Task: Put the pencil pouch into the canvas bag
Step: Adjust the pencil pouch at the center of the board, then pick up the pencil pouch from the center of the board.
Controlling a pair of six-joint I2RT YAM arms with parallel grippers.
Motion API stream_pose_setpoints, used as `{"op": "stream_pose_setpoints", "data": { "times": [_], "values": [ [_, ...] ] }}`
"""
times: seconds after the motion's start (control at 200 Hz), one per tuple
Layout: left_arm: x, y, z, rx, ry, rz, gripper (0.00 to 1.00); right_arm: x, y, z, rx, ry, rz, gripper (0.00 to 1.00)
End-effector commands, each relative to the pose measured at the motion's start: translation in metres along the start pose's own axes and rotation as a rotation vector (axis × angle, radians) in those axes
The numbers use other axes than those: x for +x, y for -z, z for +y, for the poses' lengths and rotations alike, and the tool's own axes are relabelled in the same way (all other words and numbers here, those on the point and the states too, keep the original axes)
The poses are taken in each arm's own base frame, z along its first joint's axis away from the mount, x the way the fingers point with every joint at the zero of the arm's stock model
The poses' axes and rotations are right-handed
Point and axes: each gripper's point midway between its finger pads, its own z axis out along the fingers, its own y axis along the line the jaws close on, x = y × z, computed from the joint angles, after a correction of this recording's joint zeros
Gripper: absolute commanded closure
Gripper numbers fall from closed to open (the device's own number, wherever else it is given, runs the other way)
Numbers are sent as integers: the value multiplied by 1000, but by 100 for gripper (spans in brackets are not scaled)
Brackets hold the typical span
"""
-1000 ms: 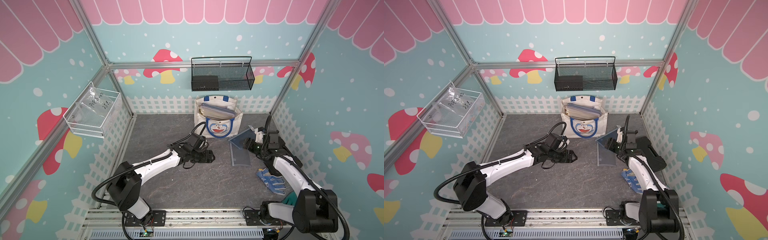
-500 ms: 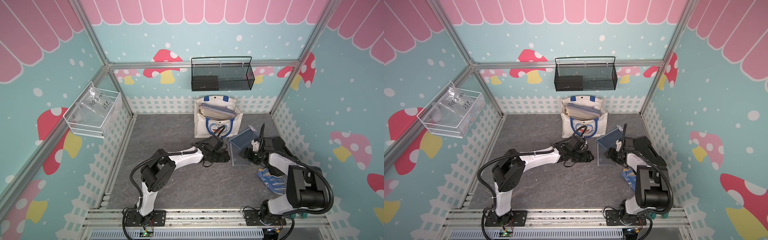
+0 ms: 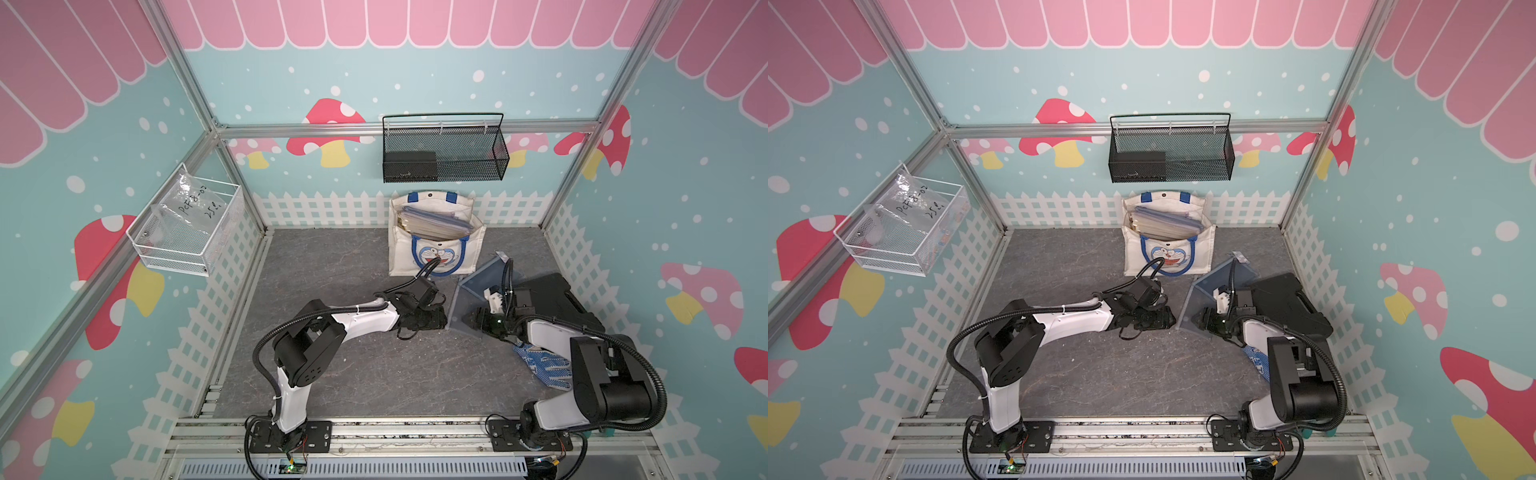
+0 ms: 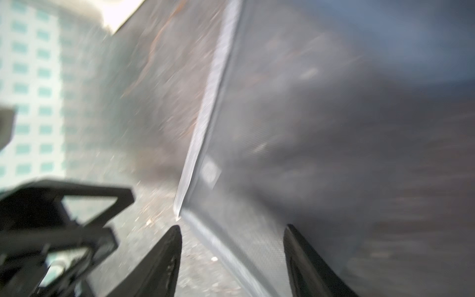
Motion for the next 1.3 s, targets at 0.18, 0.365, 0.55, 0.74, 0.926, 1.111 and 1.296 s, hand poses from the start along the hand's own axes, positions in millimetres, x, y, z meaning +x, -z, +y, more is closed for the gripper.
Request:
{"op": "stream_pose_setpoints", "data": {
  "times": [0.18, 0.365, 0.55, 0.74, 0.926, 1.111, 1.296],
  "values": [
    [-12, 24, 28, -24, 55, -52, 42, 80, -8, 24, -64, -64, 211, 36],
    [-18, 24, 15, 14, -51, -27, 41, 57, 24, 50, -73, -3, 126, 33],
    [-21, 2, 6, 41, -88, 30, 39, 45, 41, 38, -24, -87, 35, 28],
    [-19, -11, 5, 34, -99, 53, 37, 20, 55, 8, 34, -152, -71, 26],
    [-11, -23, 5, 31, -107, 85, 36, 6, 58, -17, 69, -206, -125, 26],
    [5, -37, 1, 33, -114, 124, 36, 10, 45, -35, 78, -257, -124, 26],
    [23, -41, -12, 72, -118, 154, 37, 10, 30, -41, 50, -271, -105, 27]
  ]
}}
